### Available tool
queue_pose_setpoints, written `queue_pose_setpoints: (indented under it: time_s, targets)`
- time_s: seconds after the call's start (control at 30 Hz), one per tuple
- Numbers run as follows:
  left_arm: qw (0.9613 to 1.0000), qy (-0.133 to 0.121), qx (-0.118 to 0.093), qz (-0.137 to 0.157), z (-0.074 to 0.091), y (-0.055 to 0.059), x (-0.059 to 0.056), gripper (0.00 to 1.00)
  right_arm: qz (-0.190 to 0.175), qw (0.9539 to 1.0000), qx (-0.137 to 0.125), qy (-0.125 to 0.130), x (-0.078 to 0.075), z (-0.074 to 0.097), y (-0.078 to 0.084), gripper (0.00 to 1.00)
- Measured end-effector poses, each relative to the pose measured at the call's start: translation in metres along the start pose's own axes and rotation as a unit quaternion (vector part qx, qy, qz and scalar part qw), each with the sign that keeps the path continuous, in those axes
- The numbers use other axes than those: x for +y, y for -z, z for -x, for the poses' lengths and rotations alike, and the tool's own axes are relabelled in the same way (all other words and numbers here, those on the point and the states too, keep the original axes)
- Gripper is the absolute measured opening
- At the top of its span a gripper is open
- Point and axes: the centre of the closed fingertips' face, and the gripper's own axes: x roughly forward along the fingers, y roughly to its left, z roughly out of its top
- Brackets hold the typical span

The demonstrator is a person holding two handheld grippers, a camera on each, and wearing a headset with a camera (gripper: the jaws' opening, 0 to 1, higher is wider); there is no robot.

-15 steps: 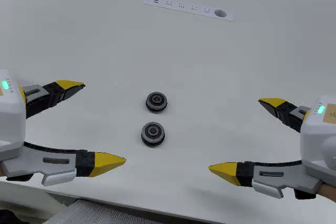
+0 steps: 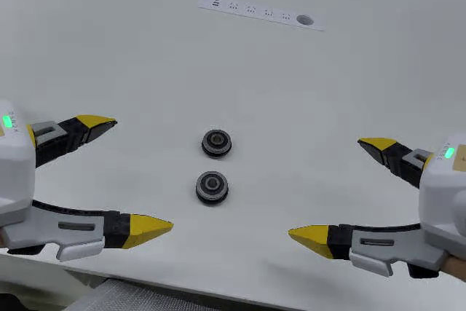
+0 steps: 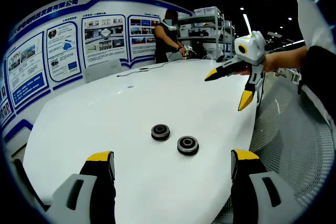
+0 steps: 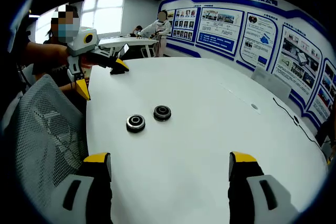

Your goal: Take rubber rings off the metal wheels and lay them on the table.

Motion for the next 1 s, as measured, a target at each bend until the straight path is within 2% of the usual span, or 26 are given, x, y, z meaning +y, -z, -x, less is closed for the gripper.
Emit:
queue_pose_setpoints:
  time_s: [0.3, 0.5, 1.0]
  targets:
    - [1.0000, -0.001, 0.003, -0.002, 0.000, 0.001, -0.001, 0.94, -0.007, 0.9999, -0.002, -0.008, 0.005, 0.001, 0.001, 0.94]
    - [0.9999, -0.007, -0.010, 0.007, 0.001, -0.005, 0.001, 0.94, -0.009, 0.9998, -0.004, -0.017, 0.009, 0.000, 0.000, 0.94]
    - [1.0000, -0.007, -0.002, 0.004, 0.001, -0.002, 0.002, 0.94, -0.017, 0.9996, -0.006, -0.022, 0.010, 0.001, 0.000, 0.93]
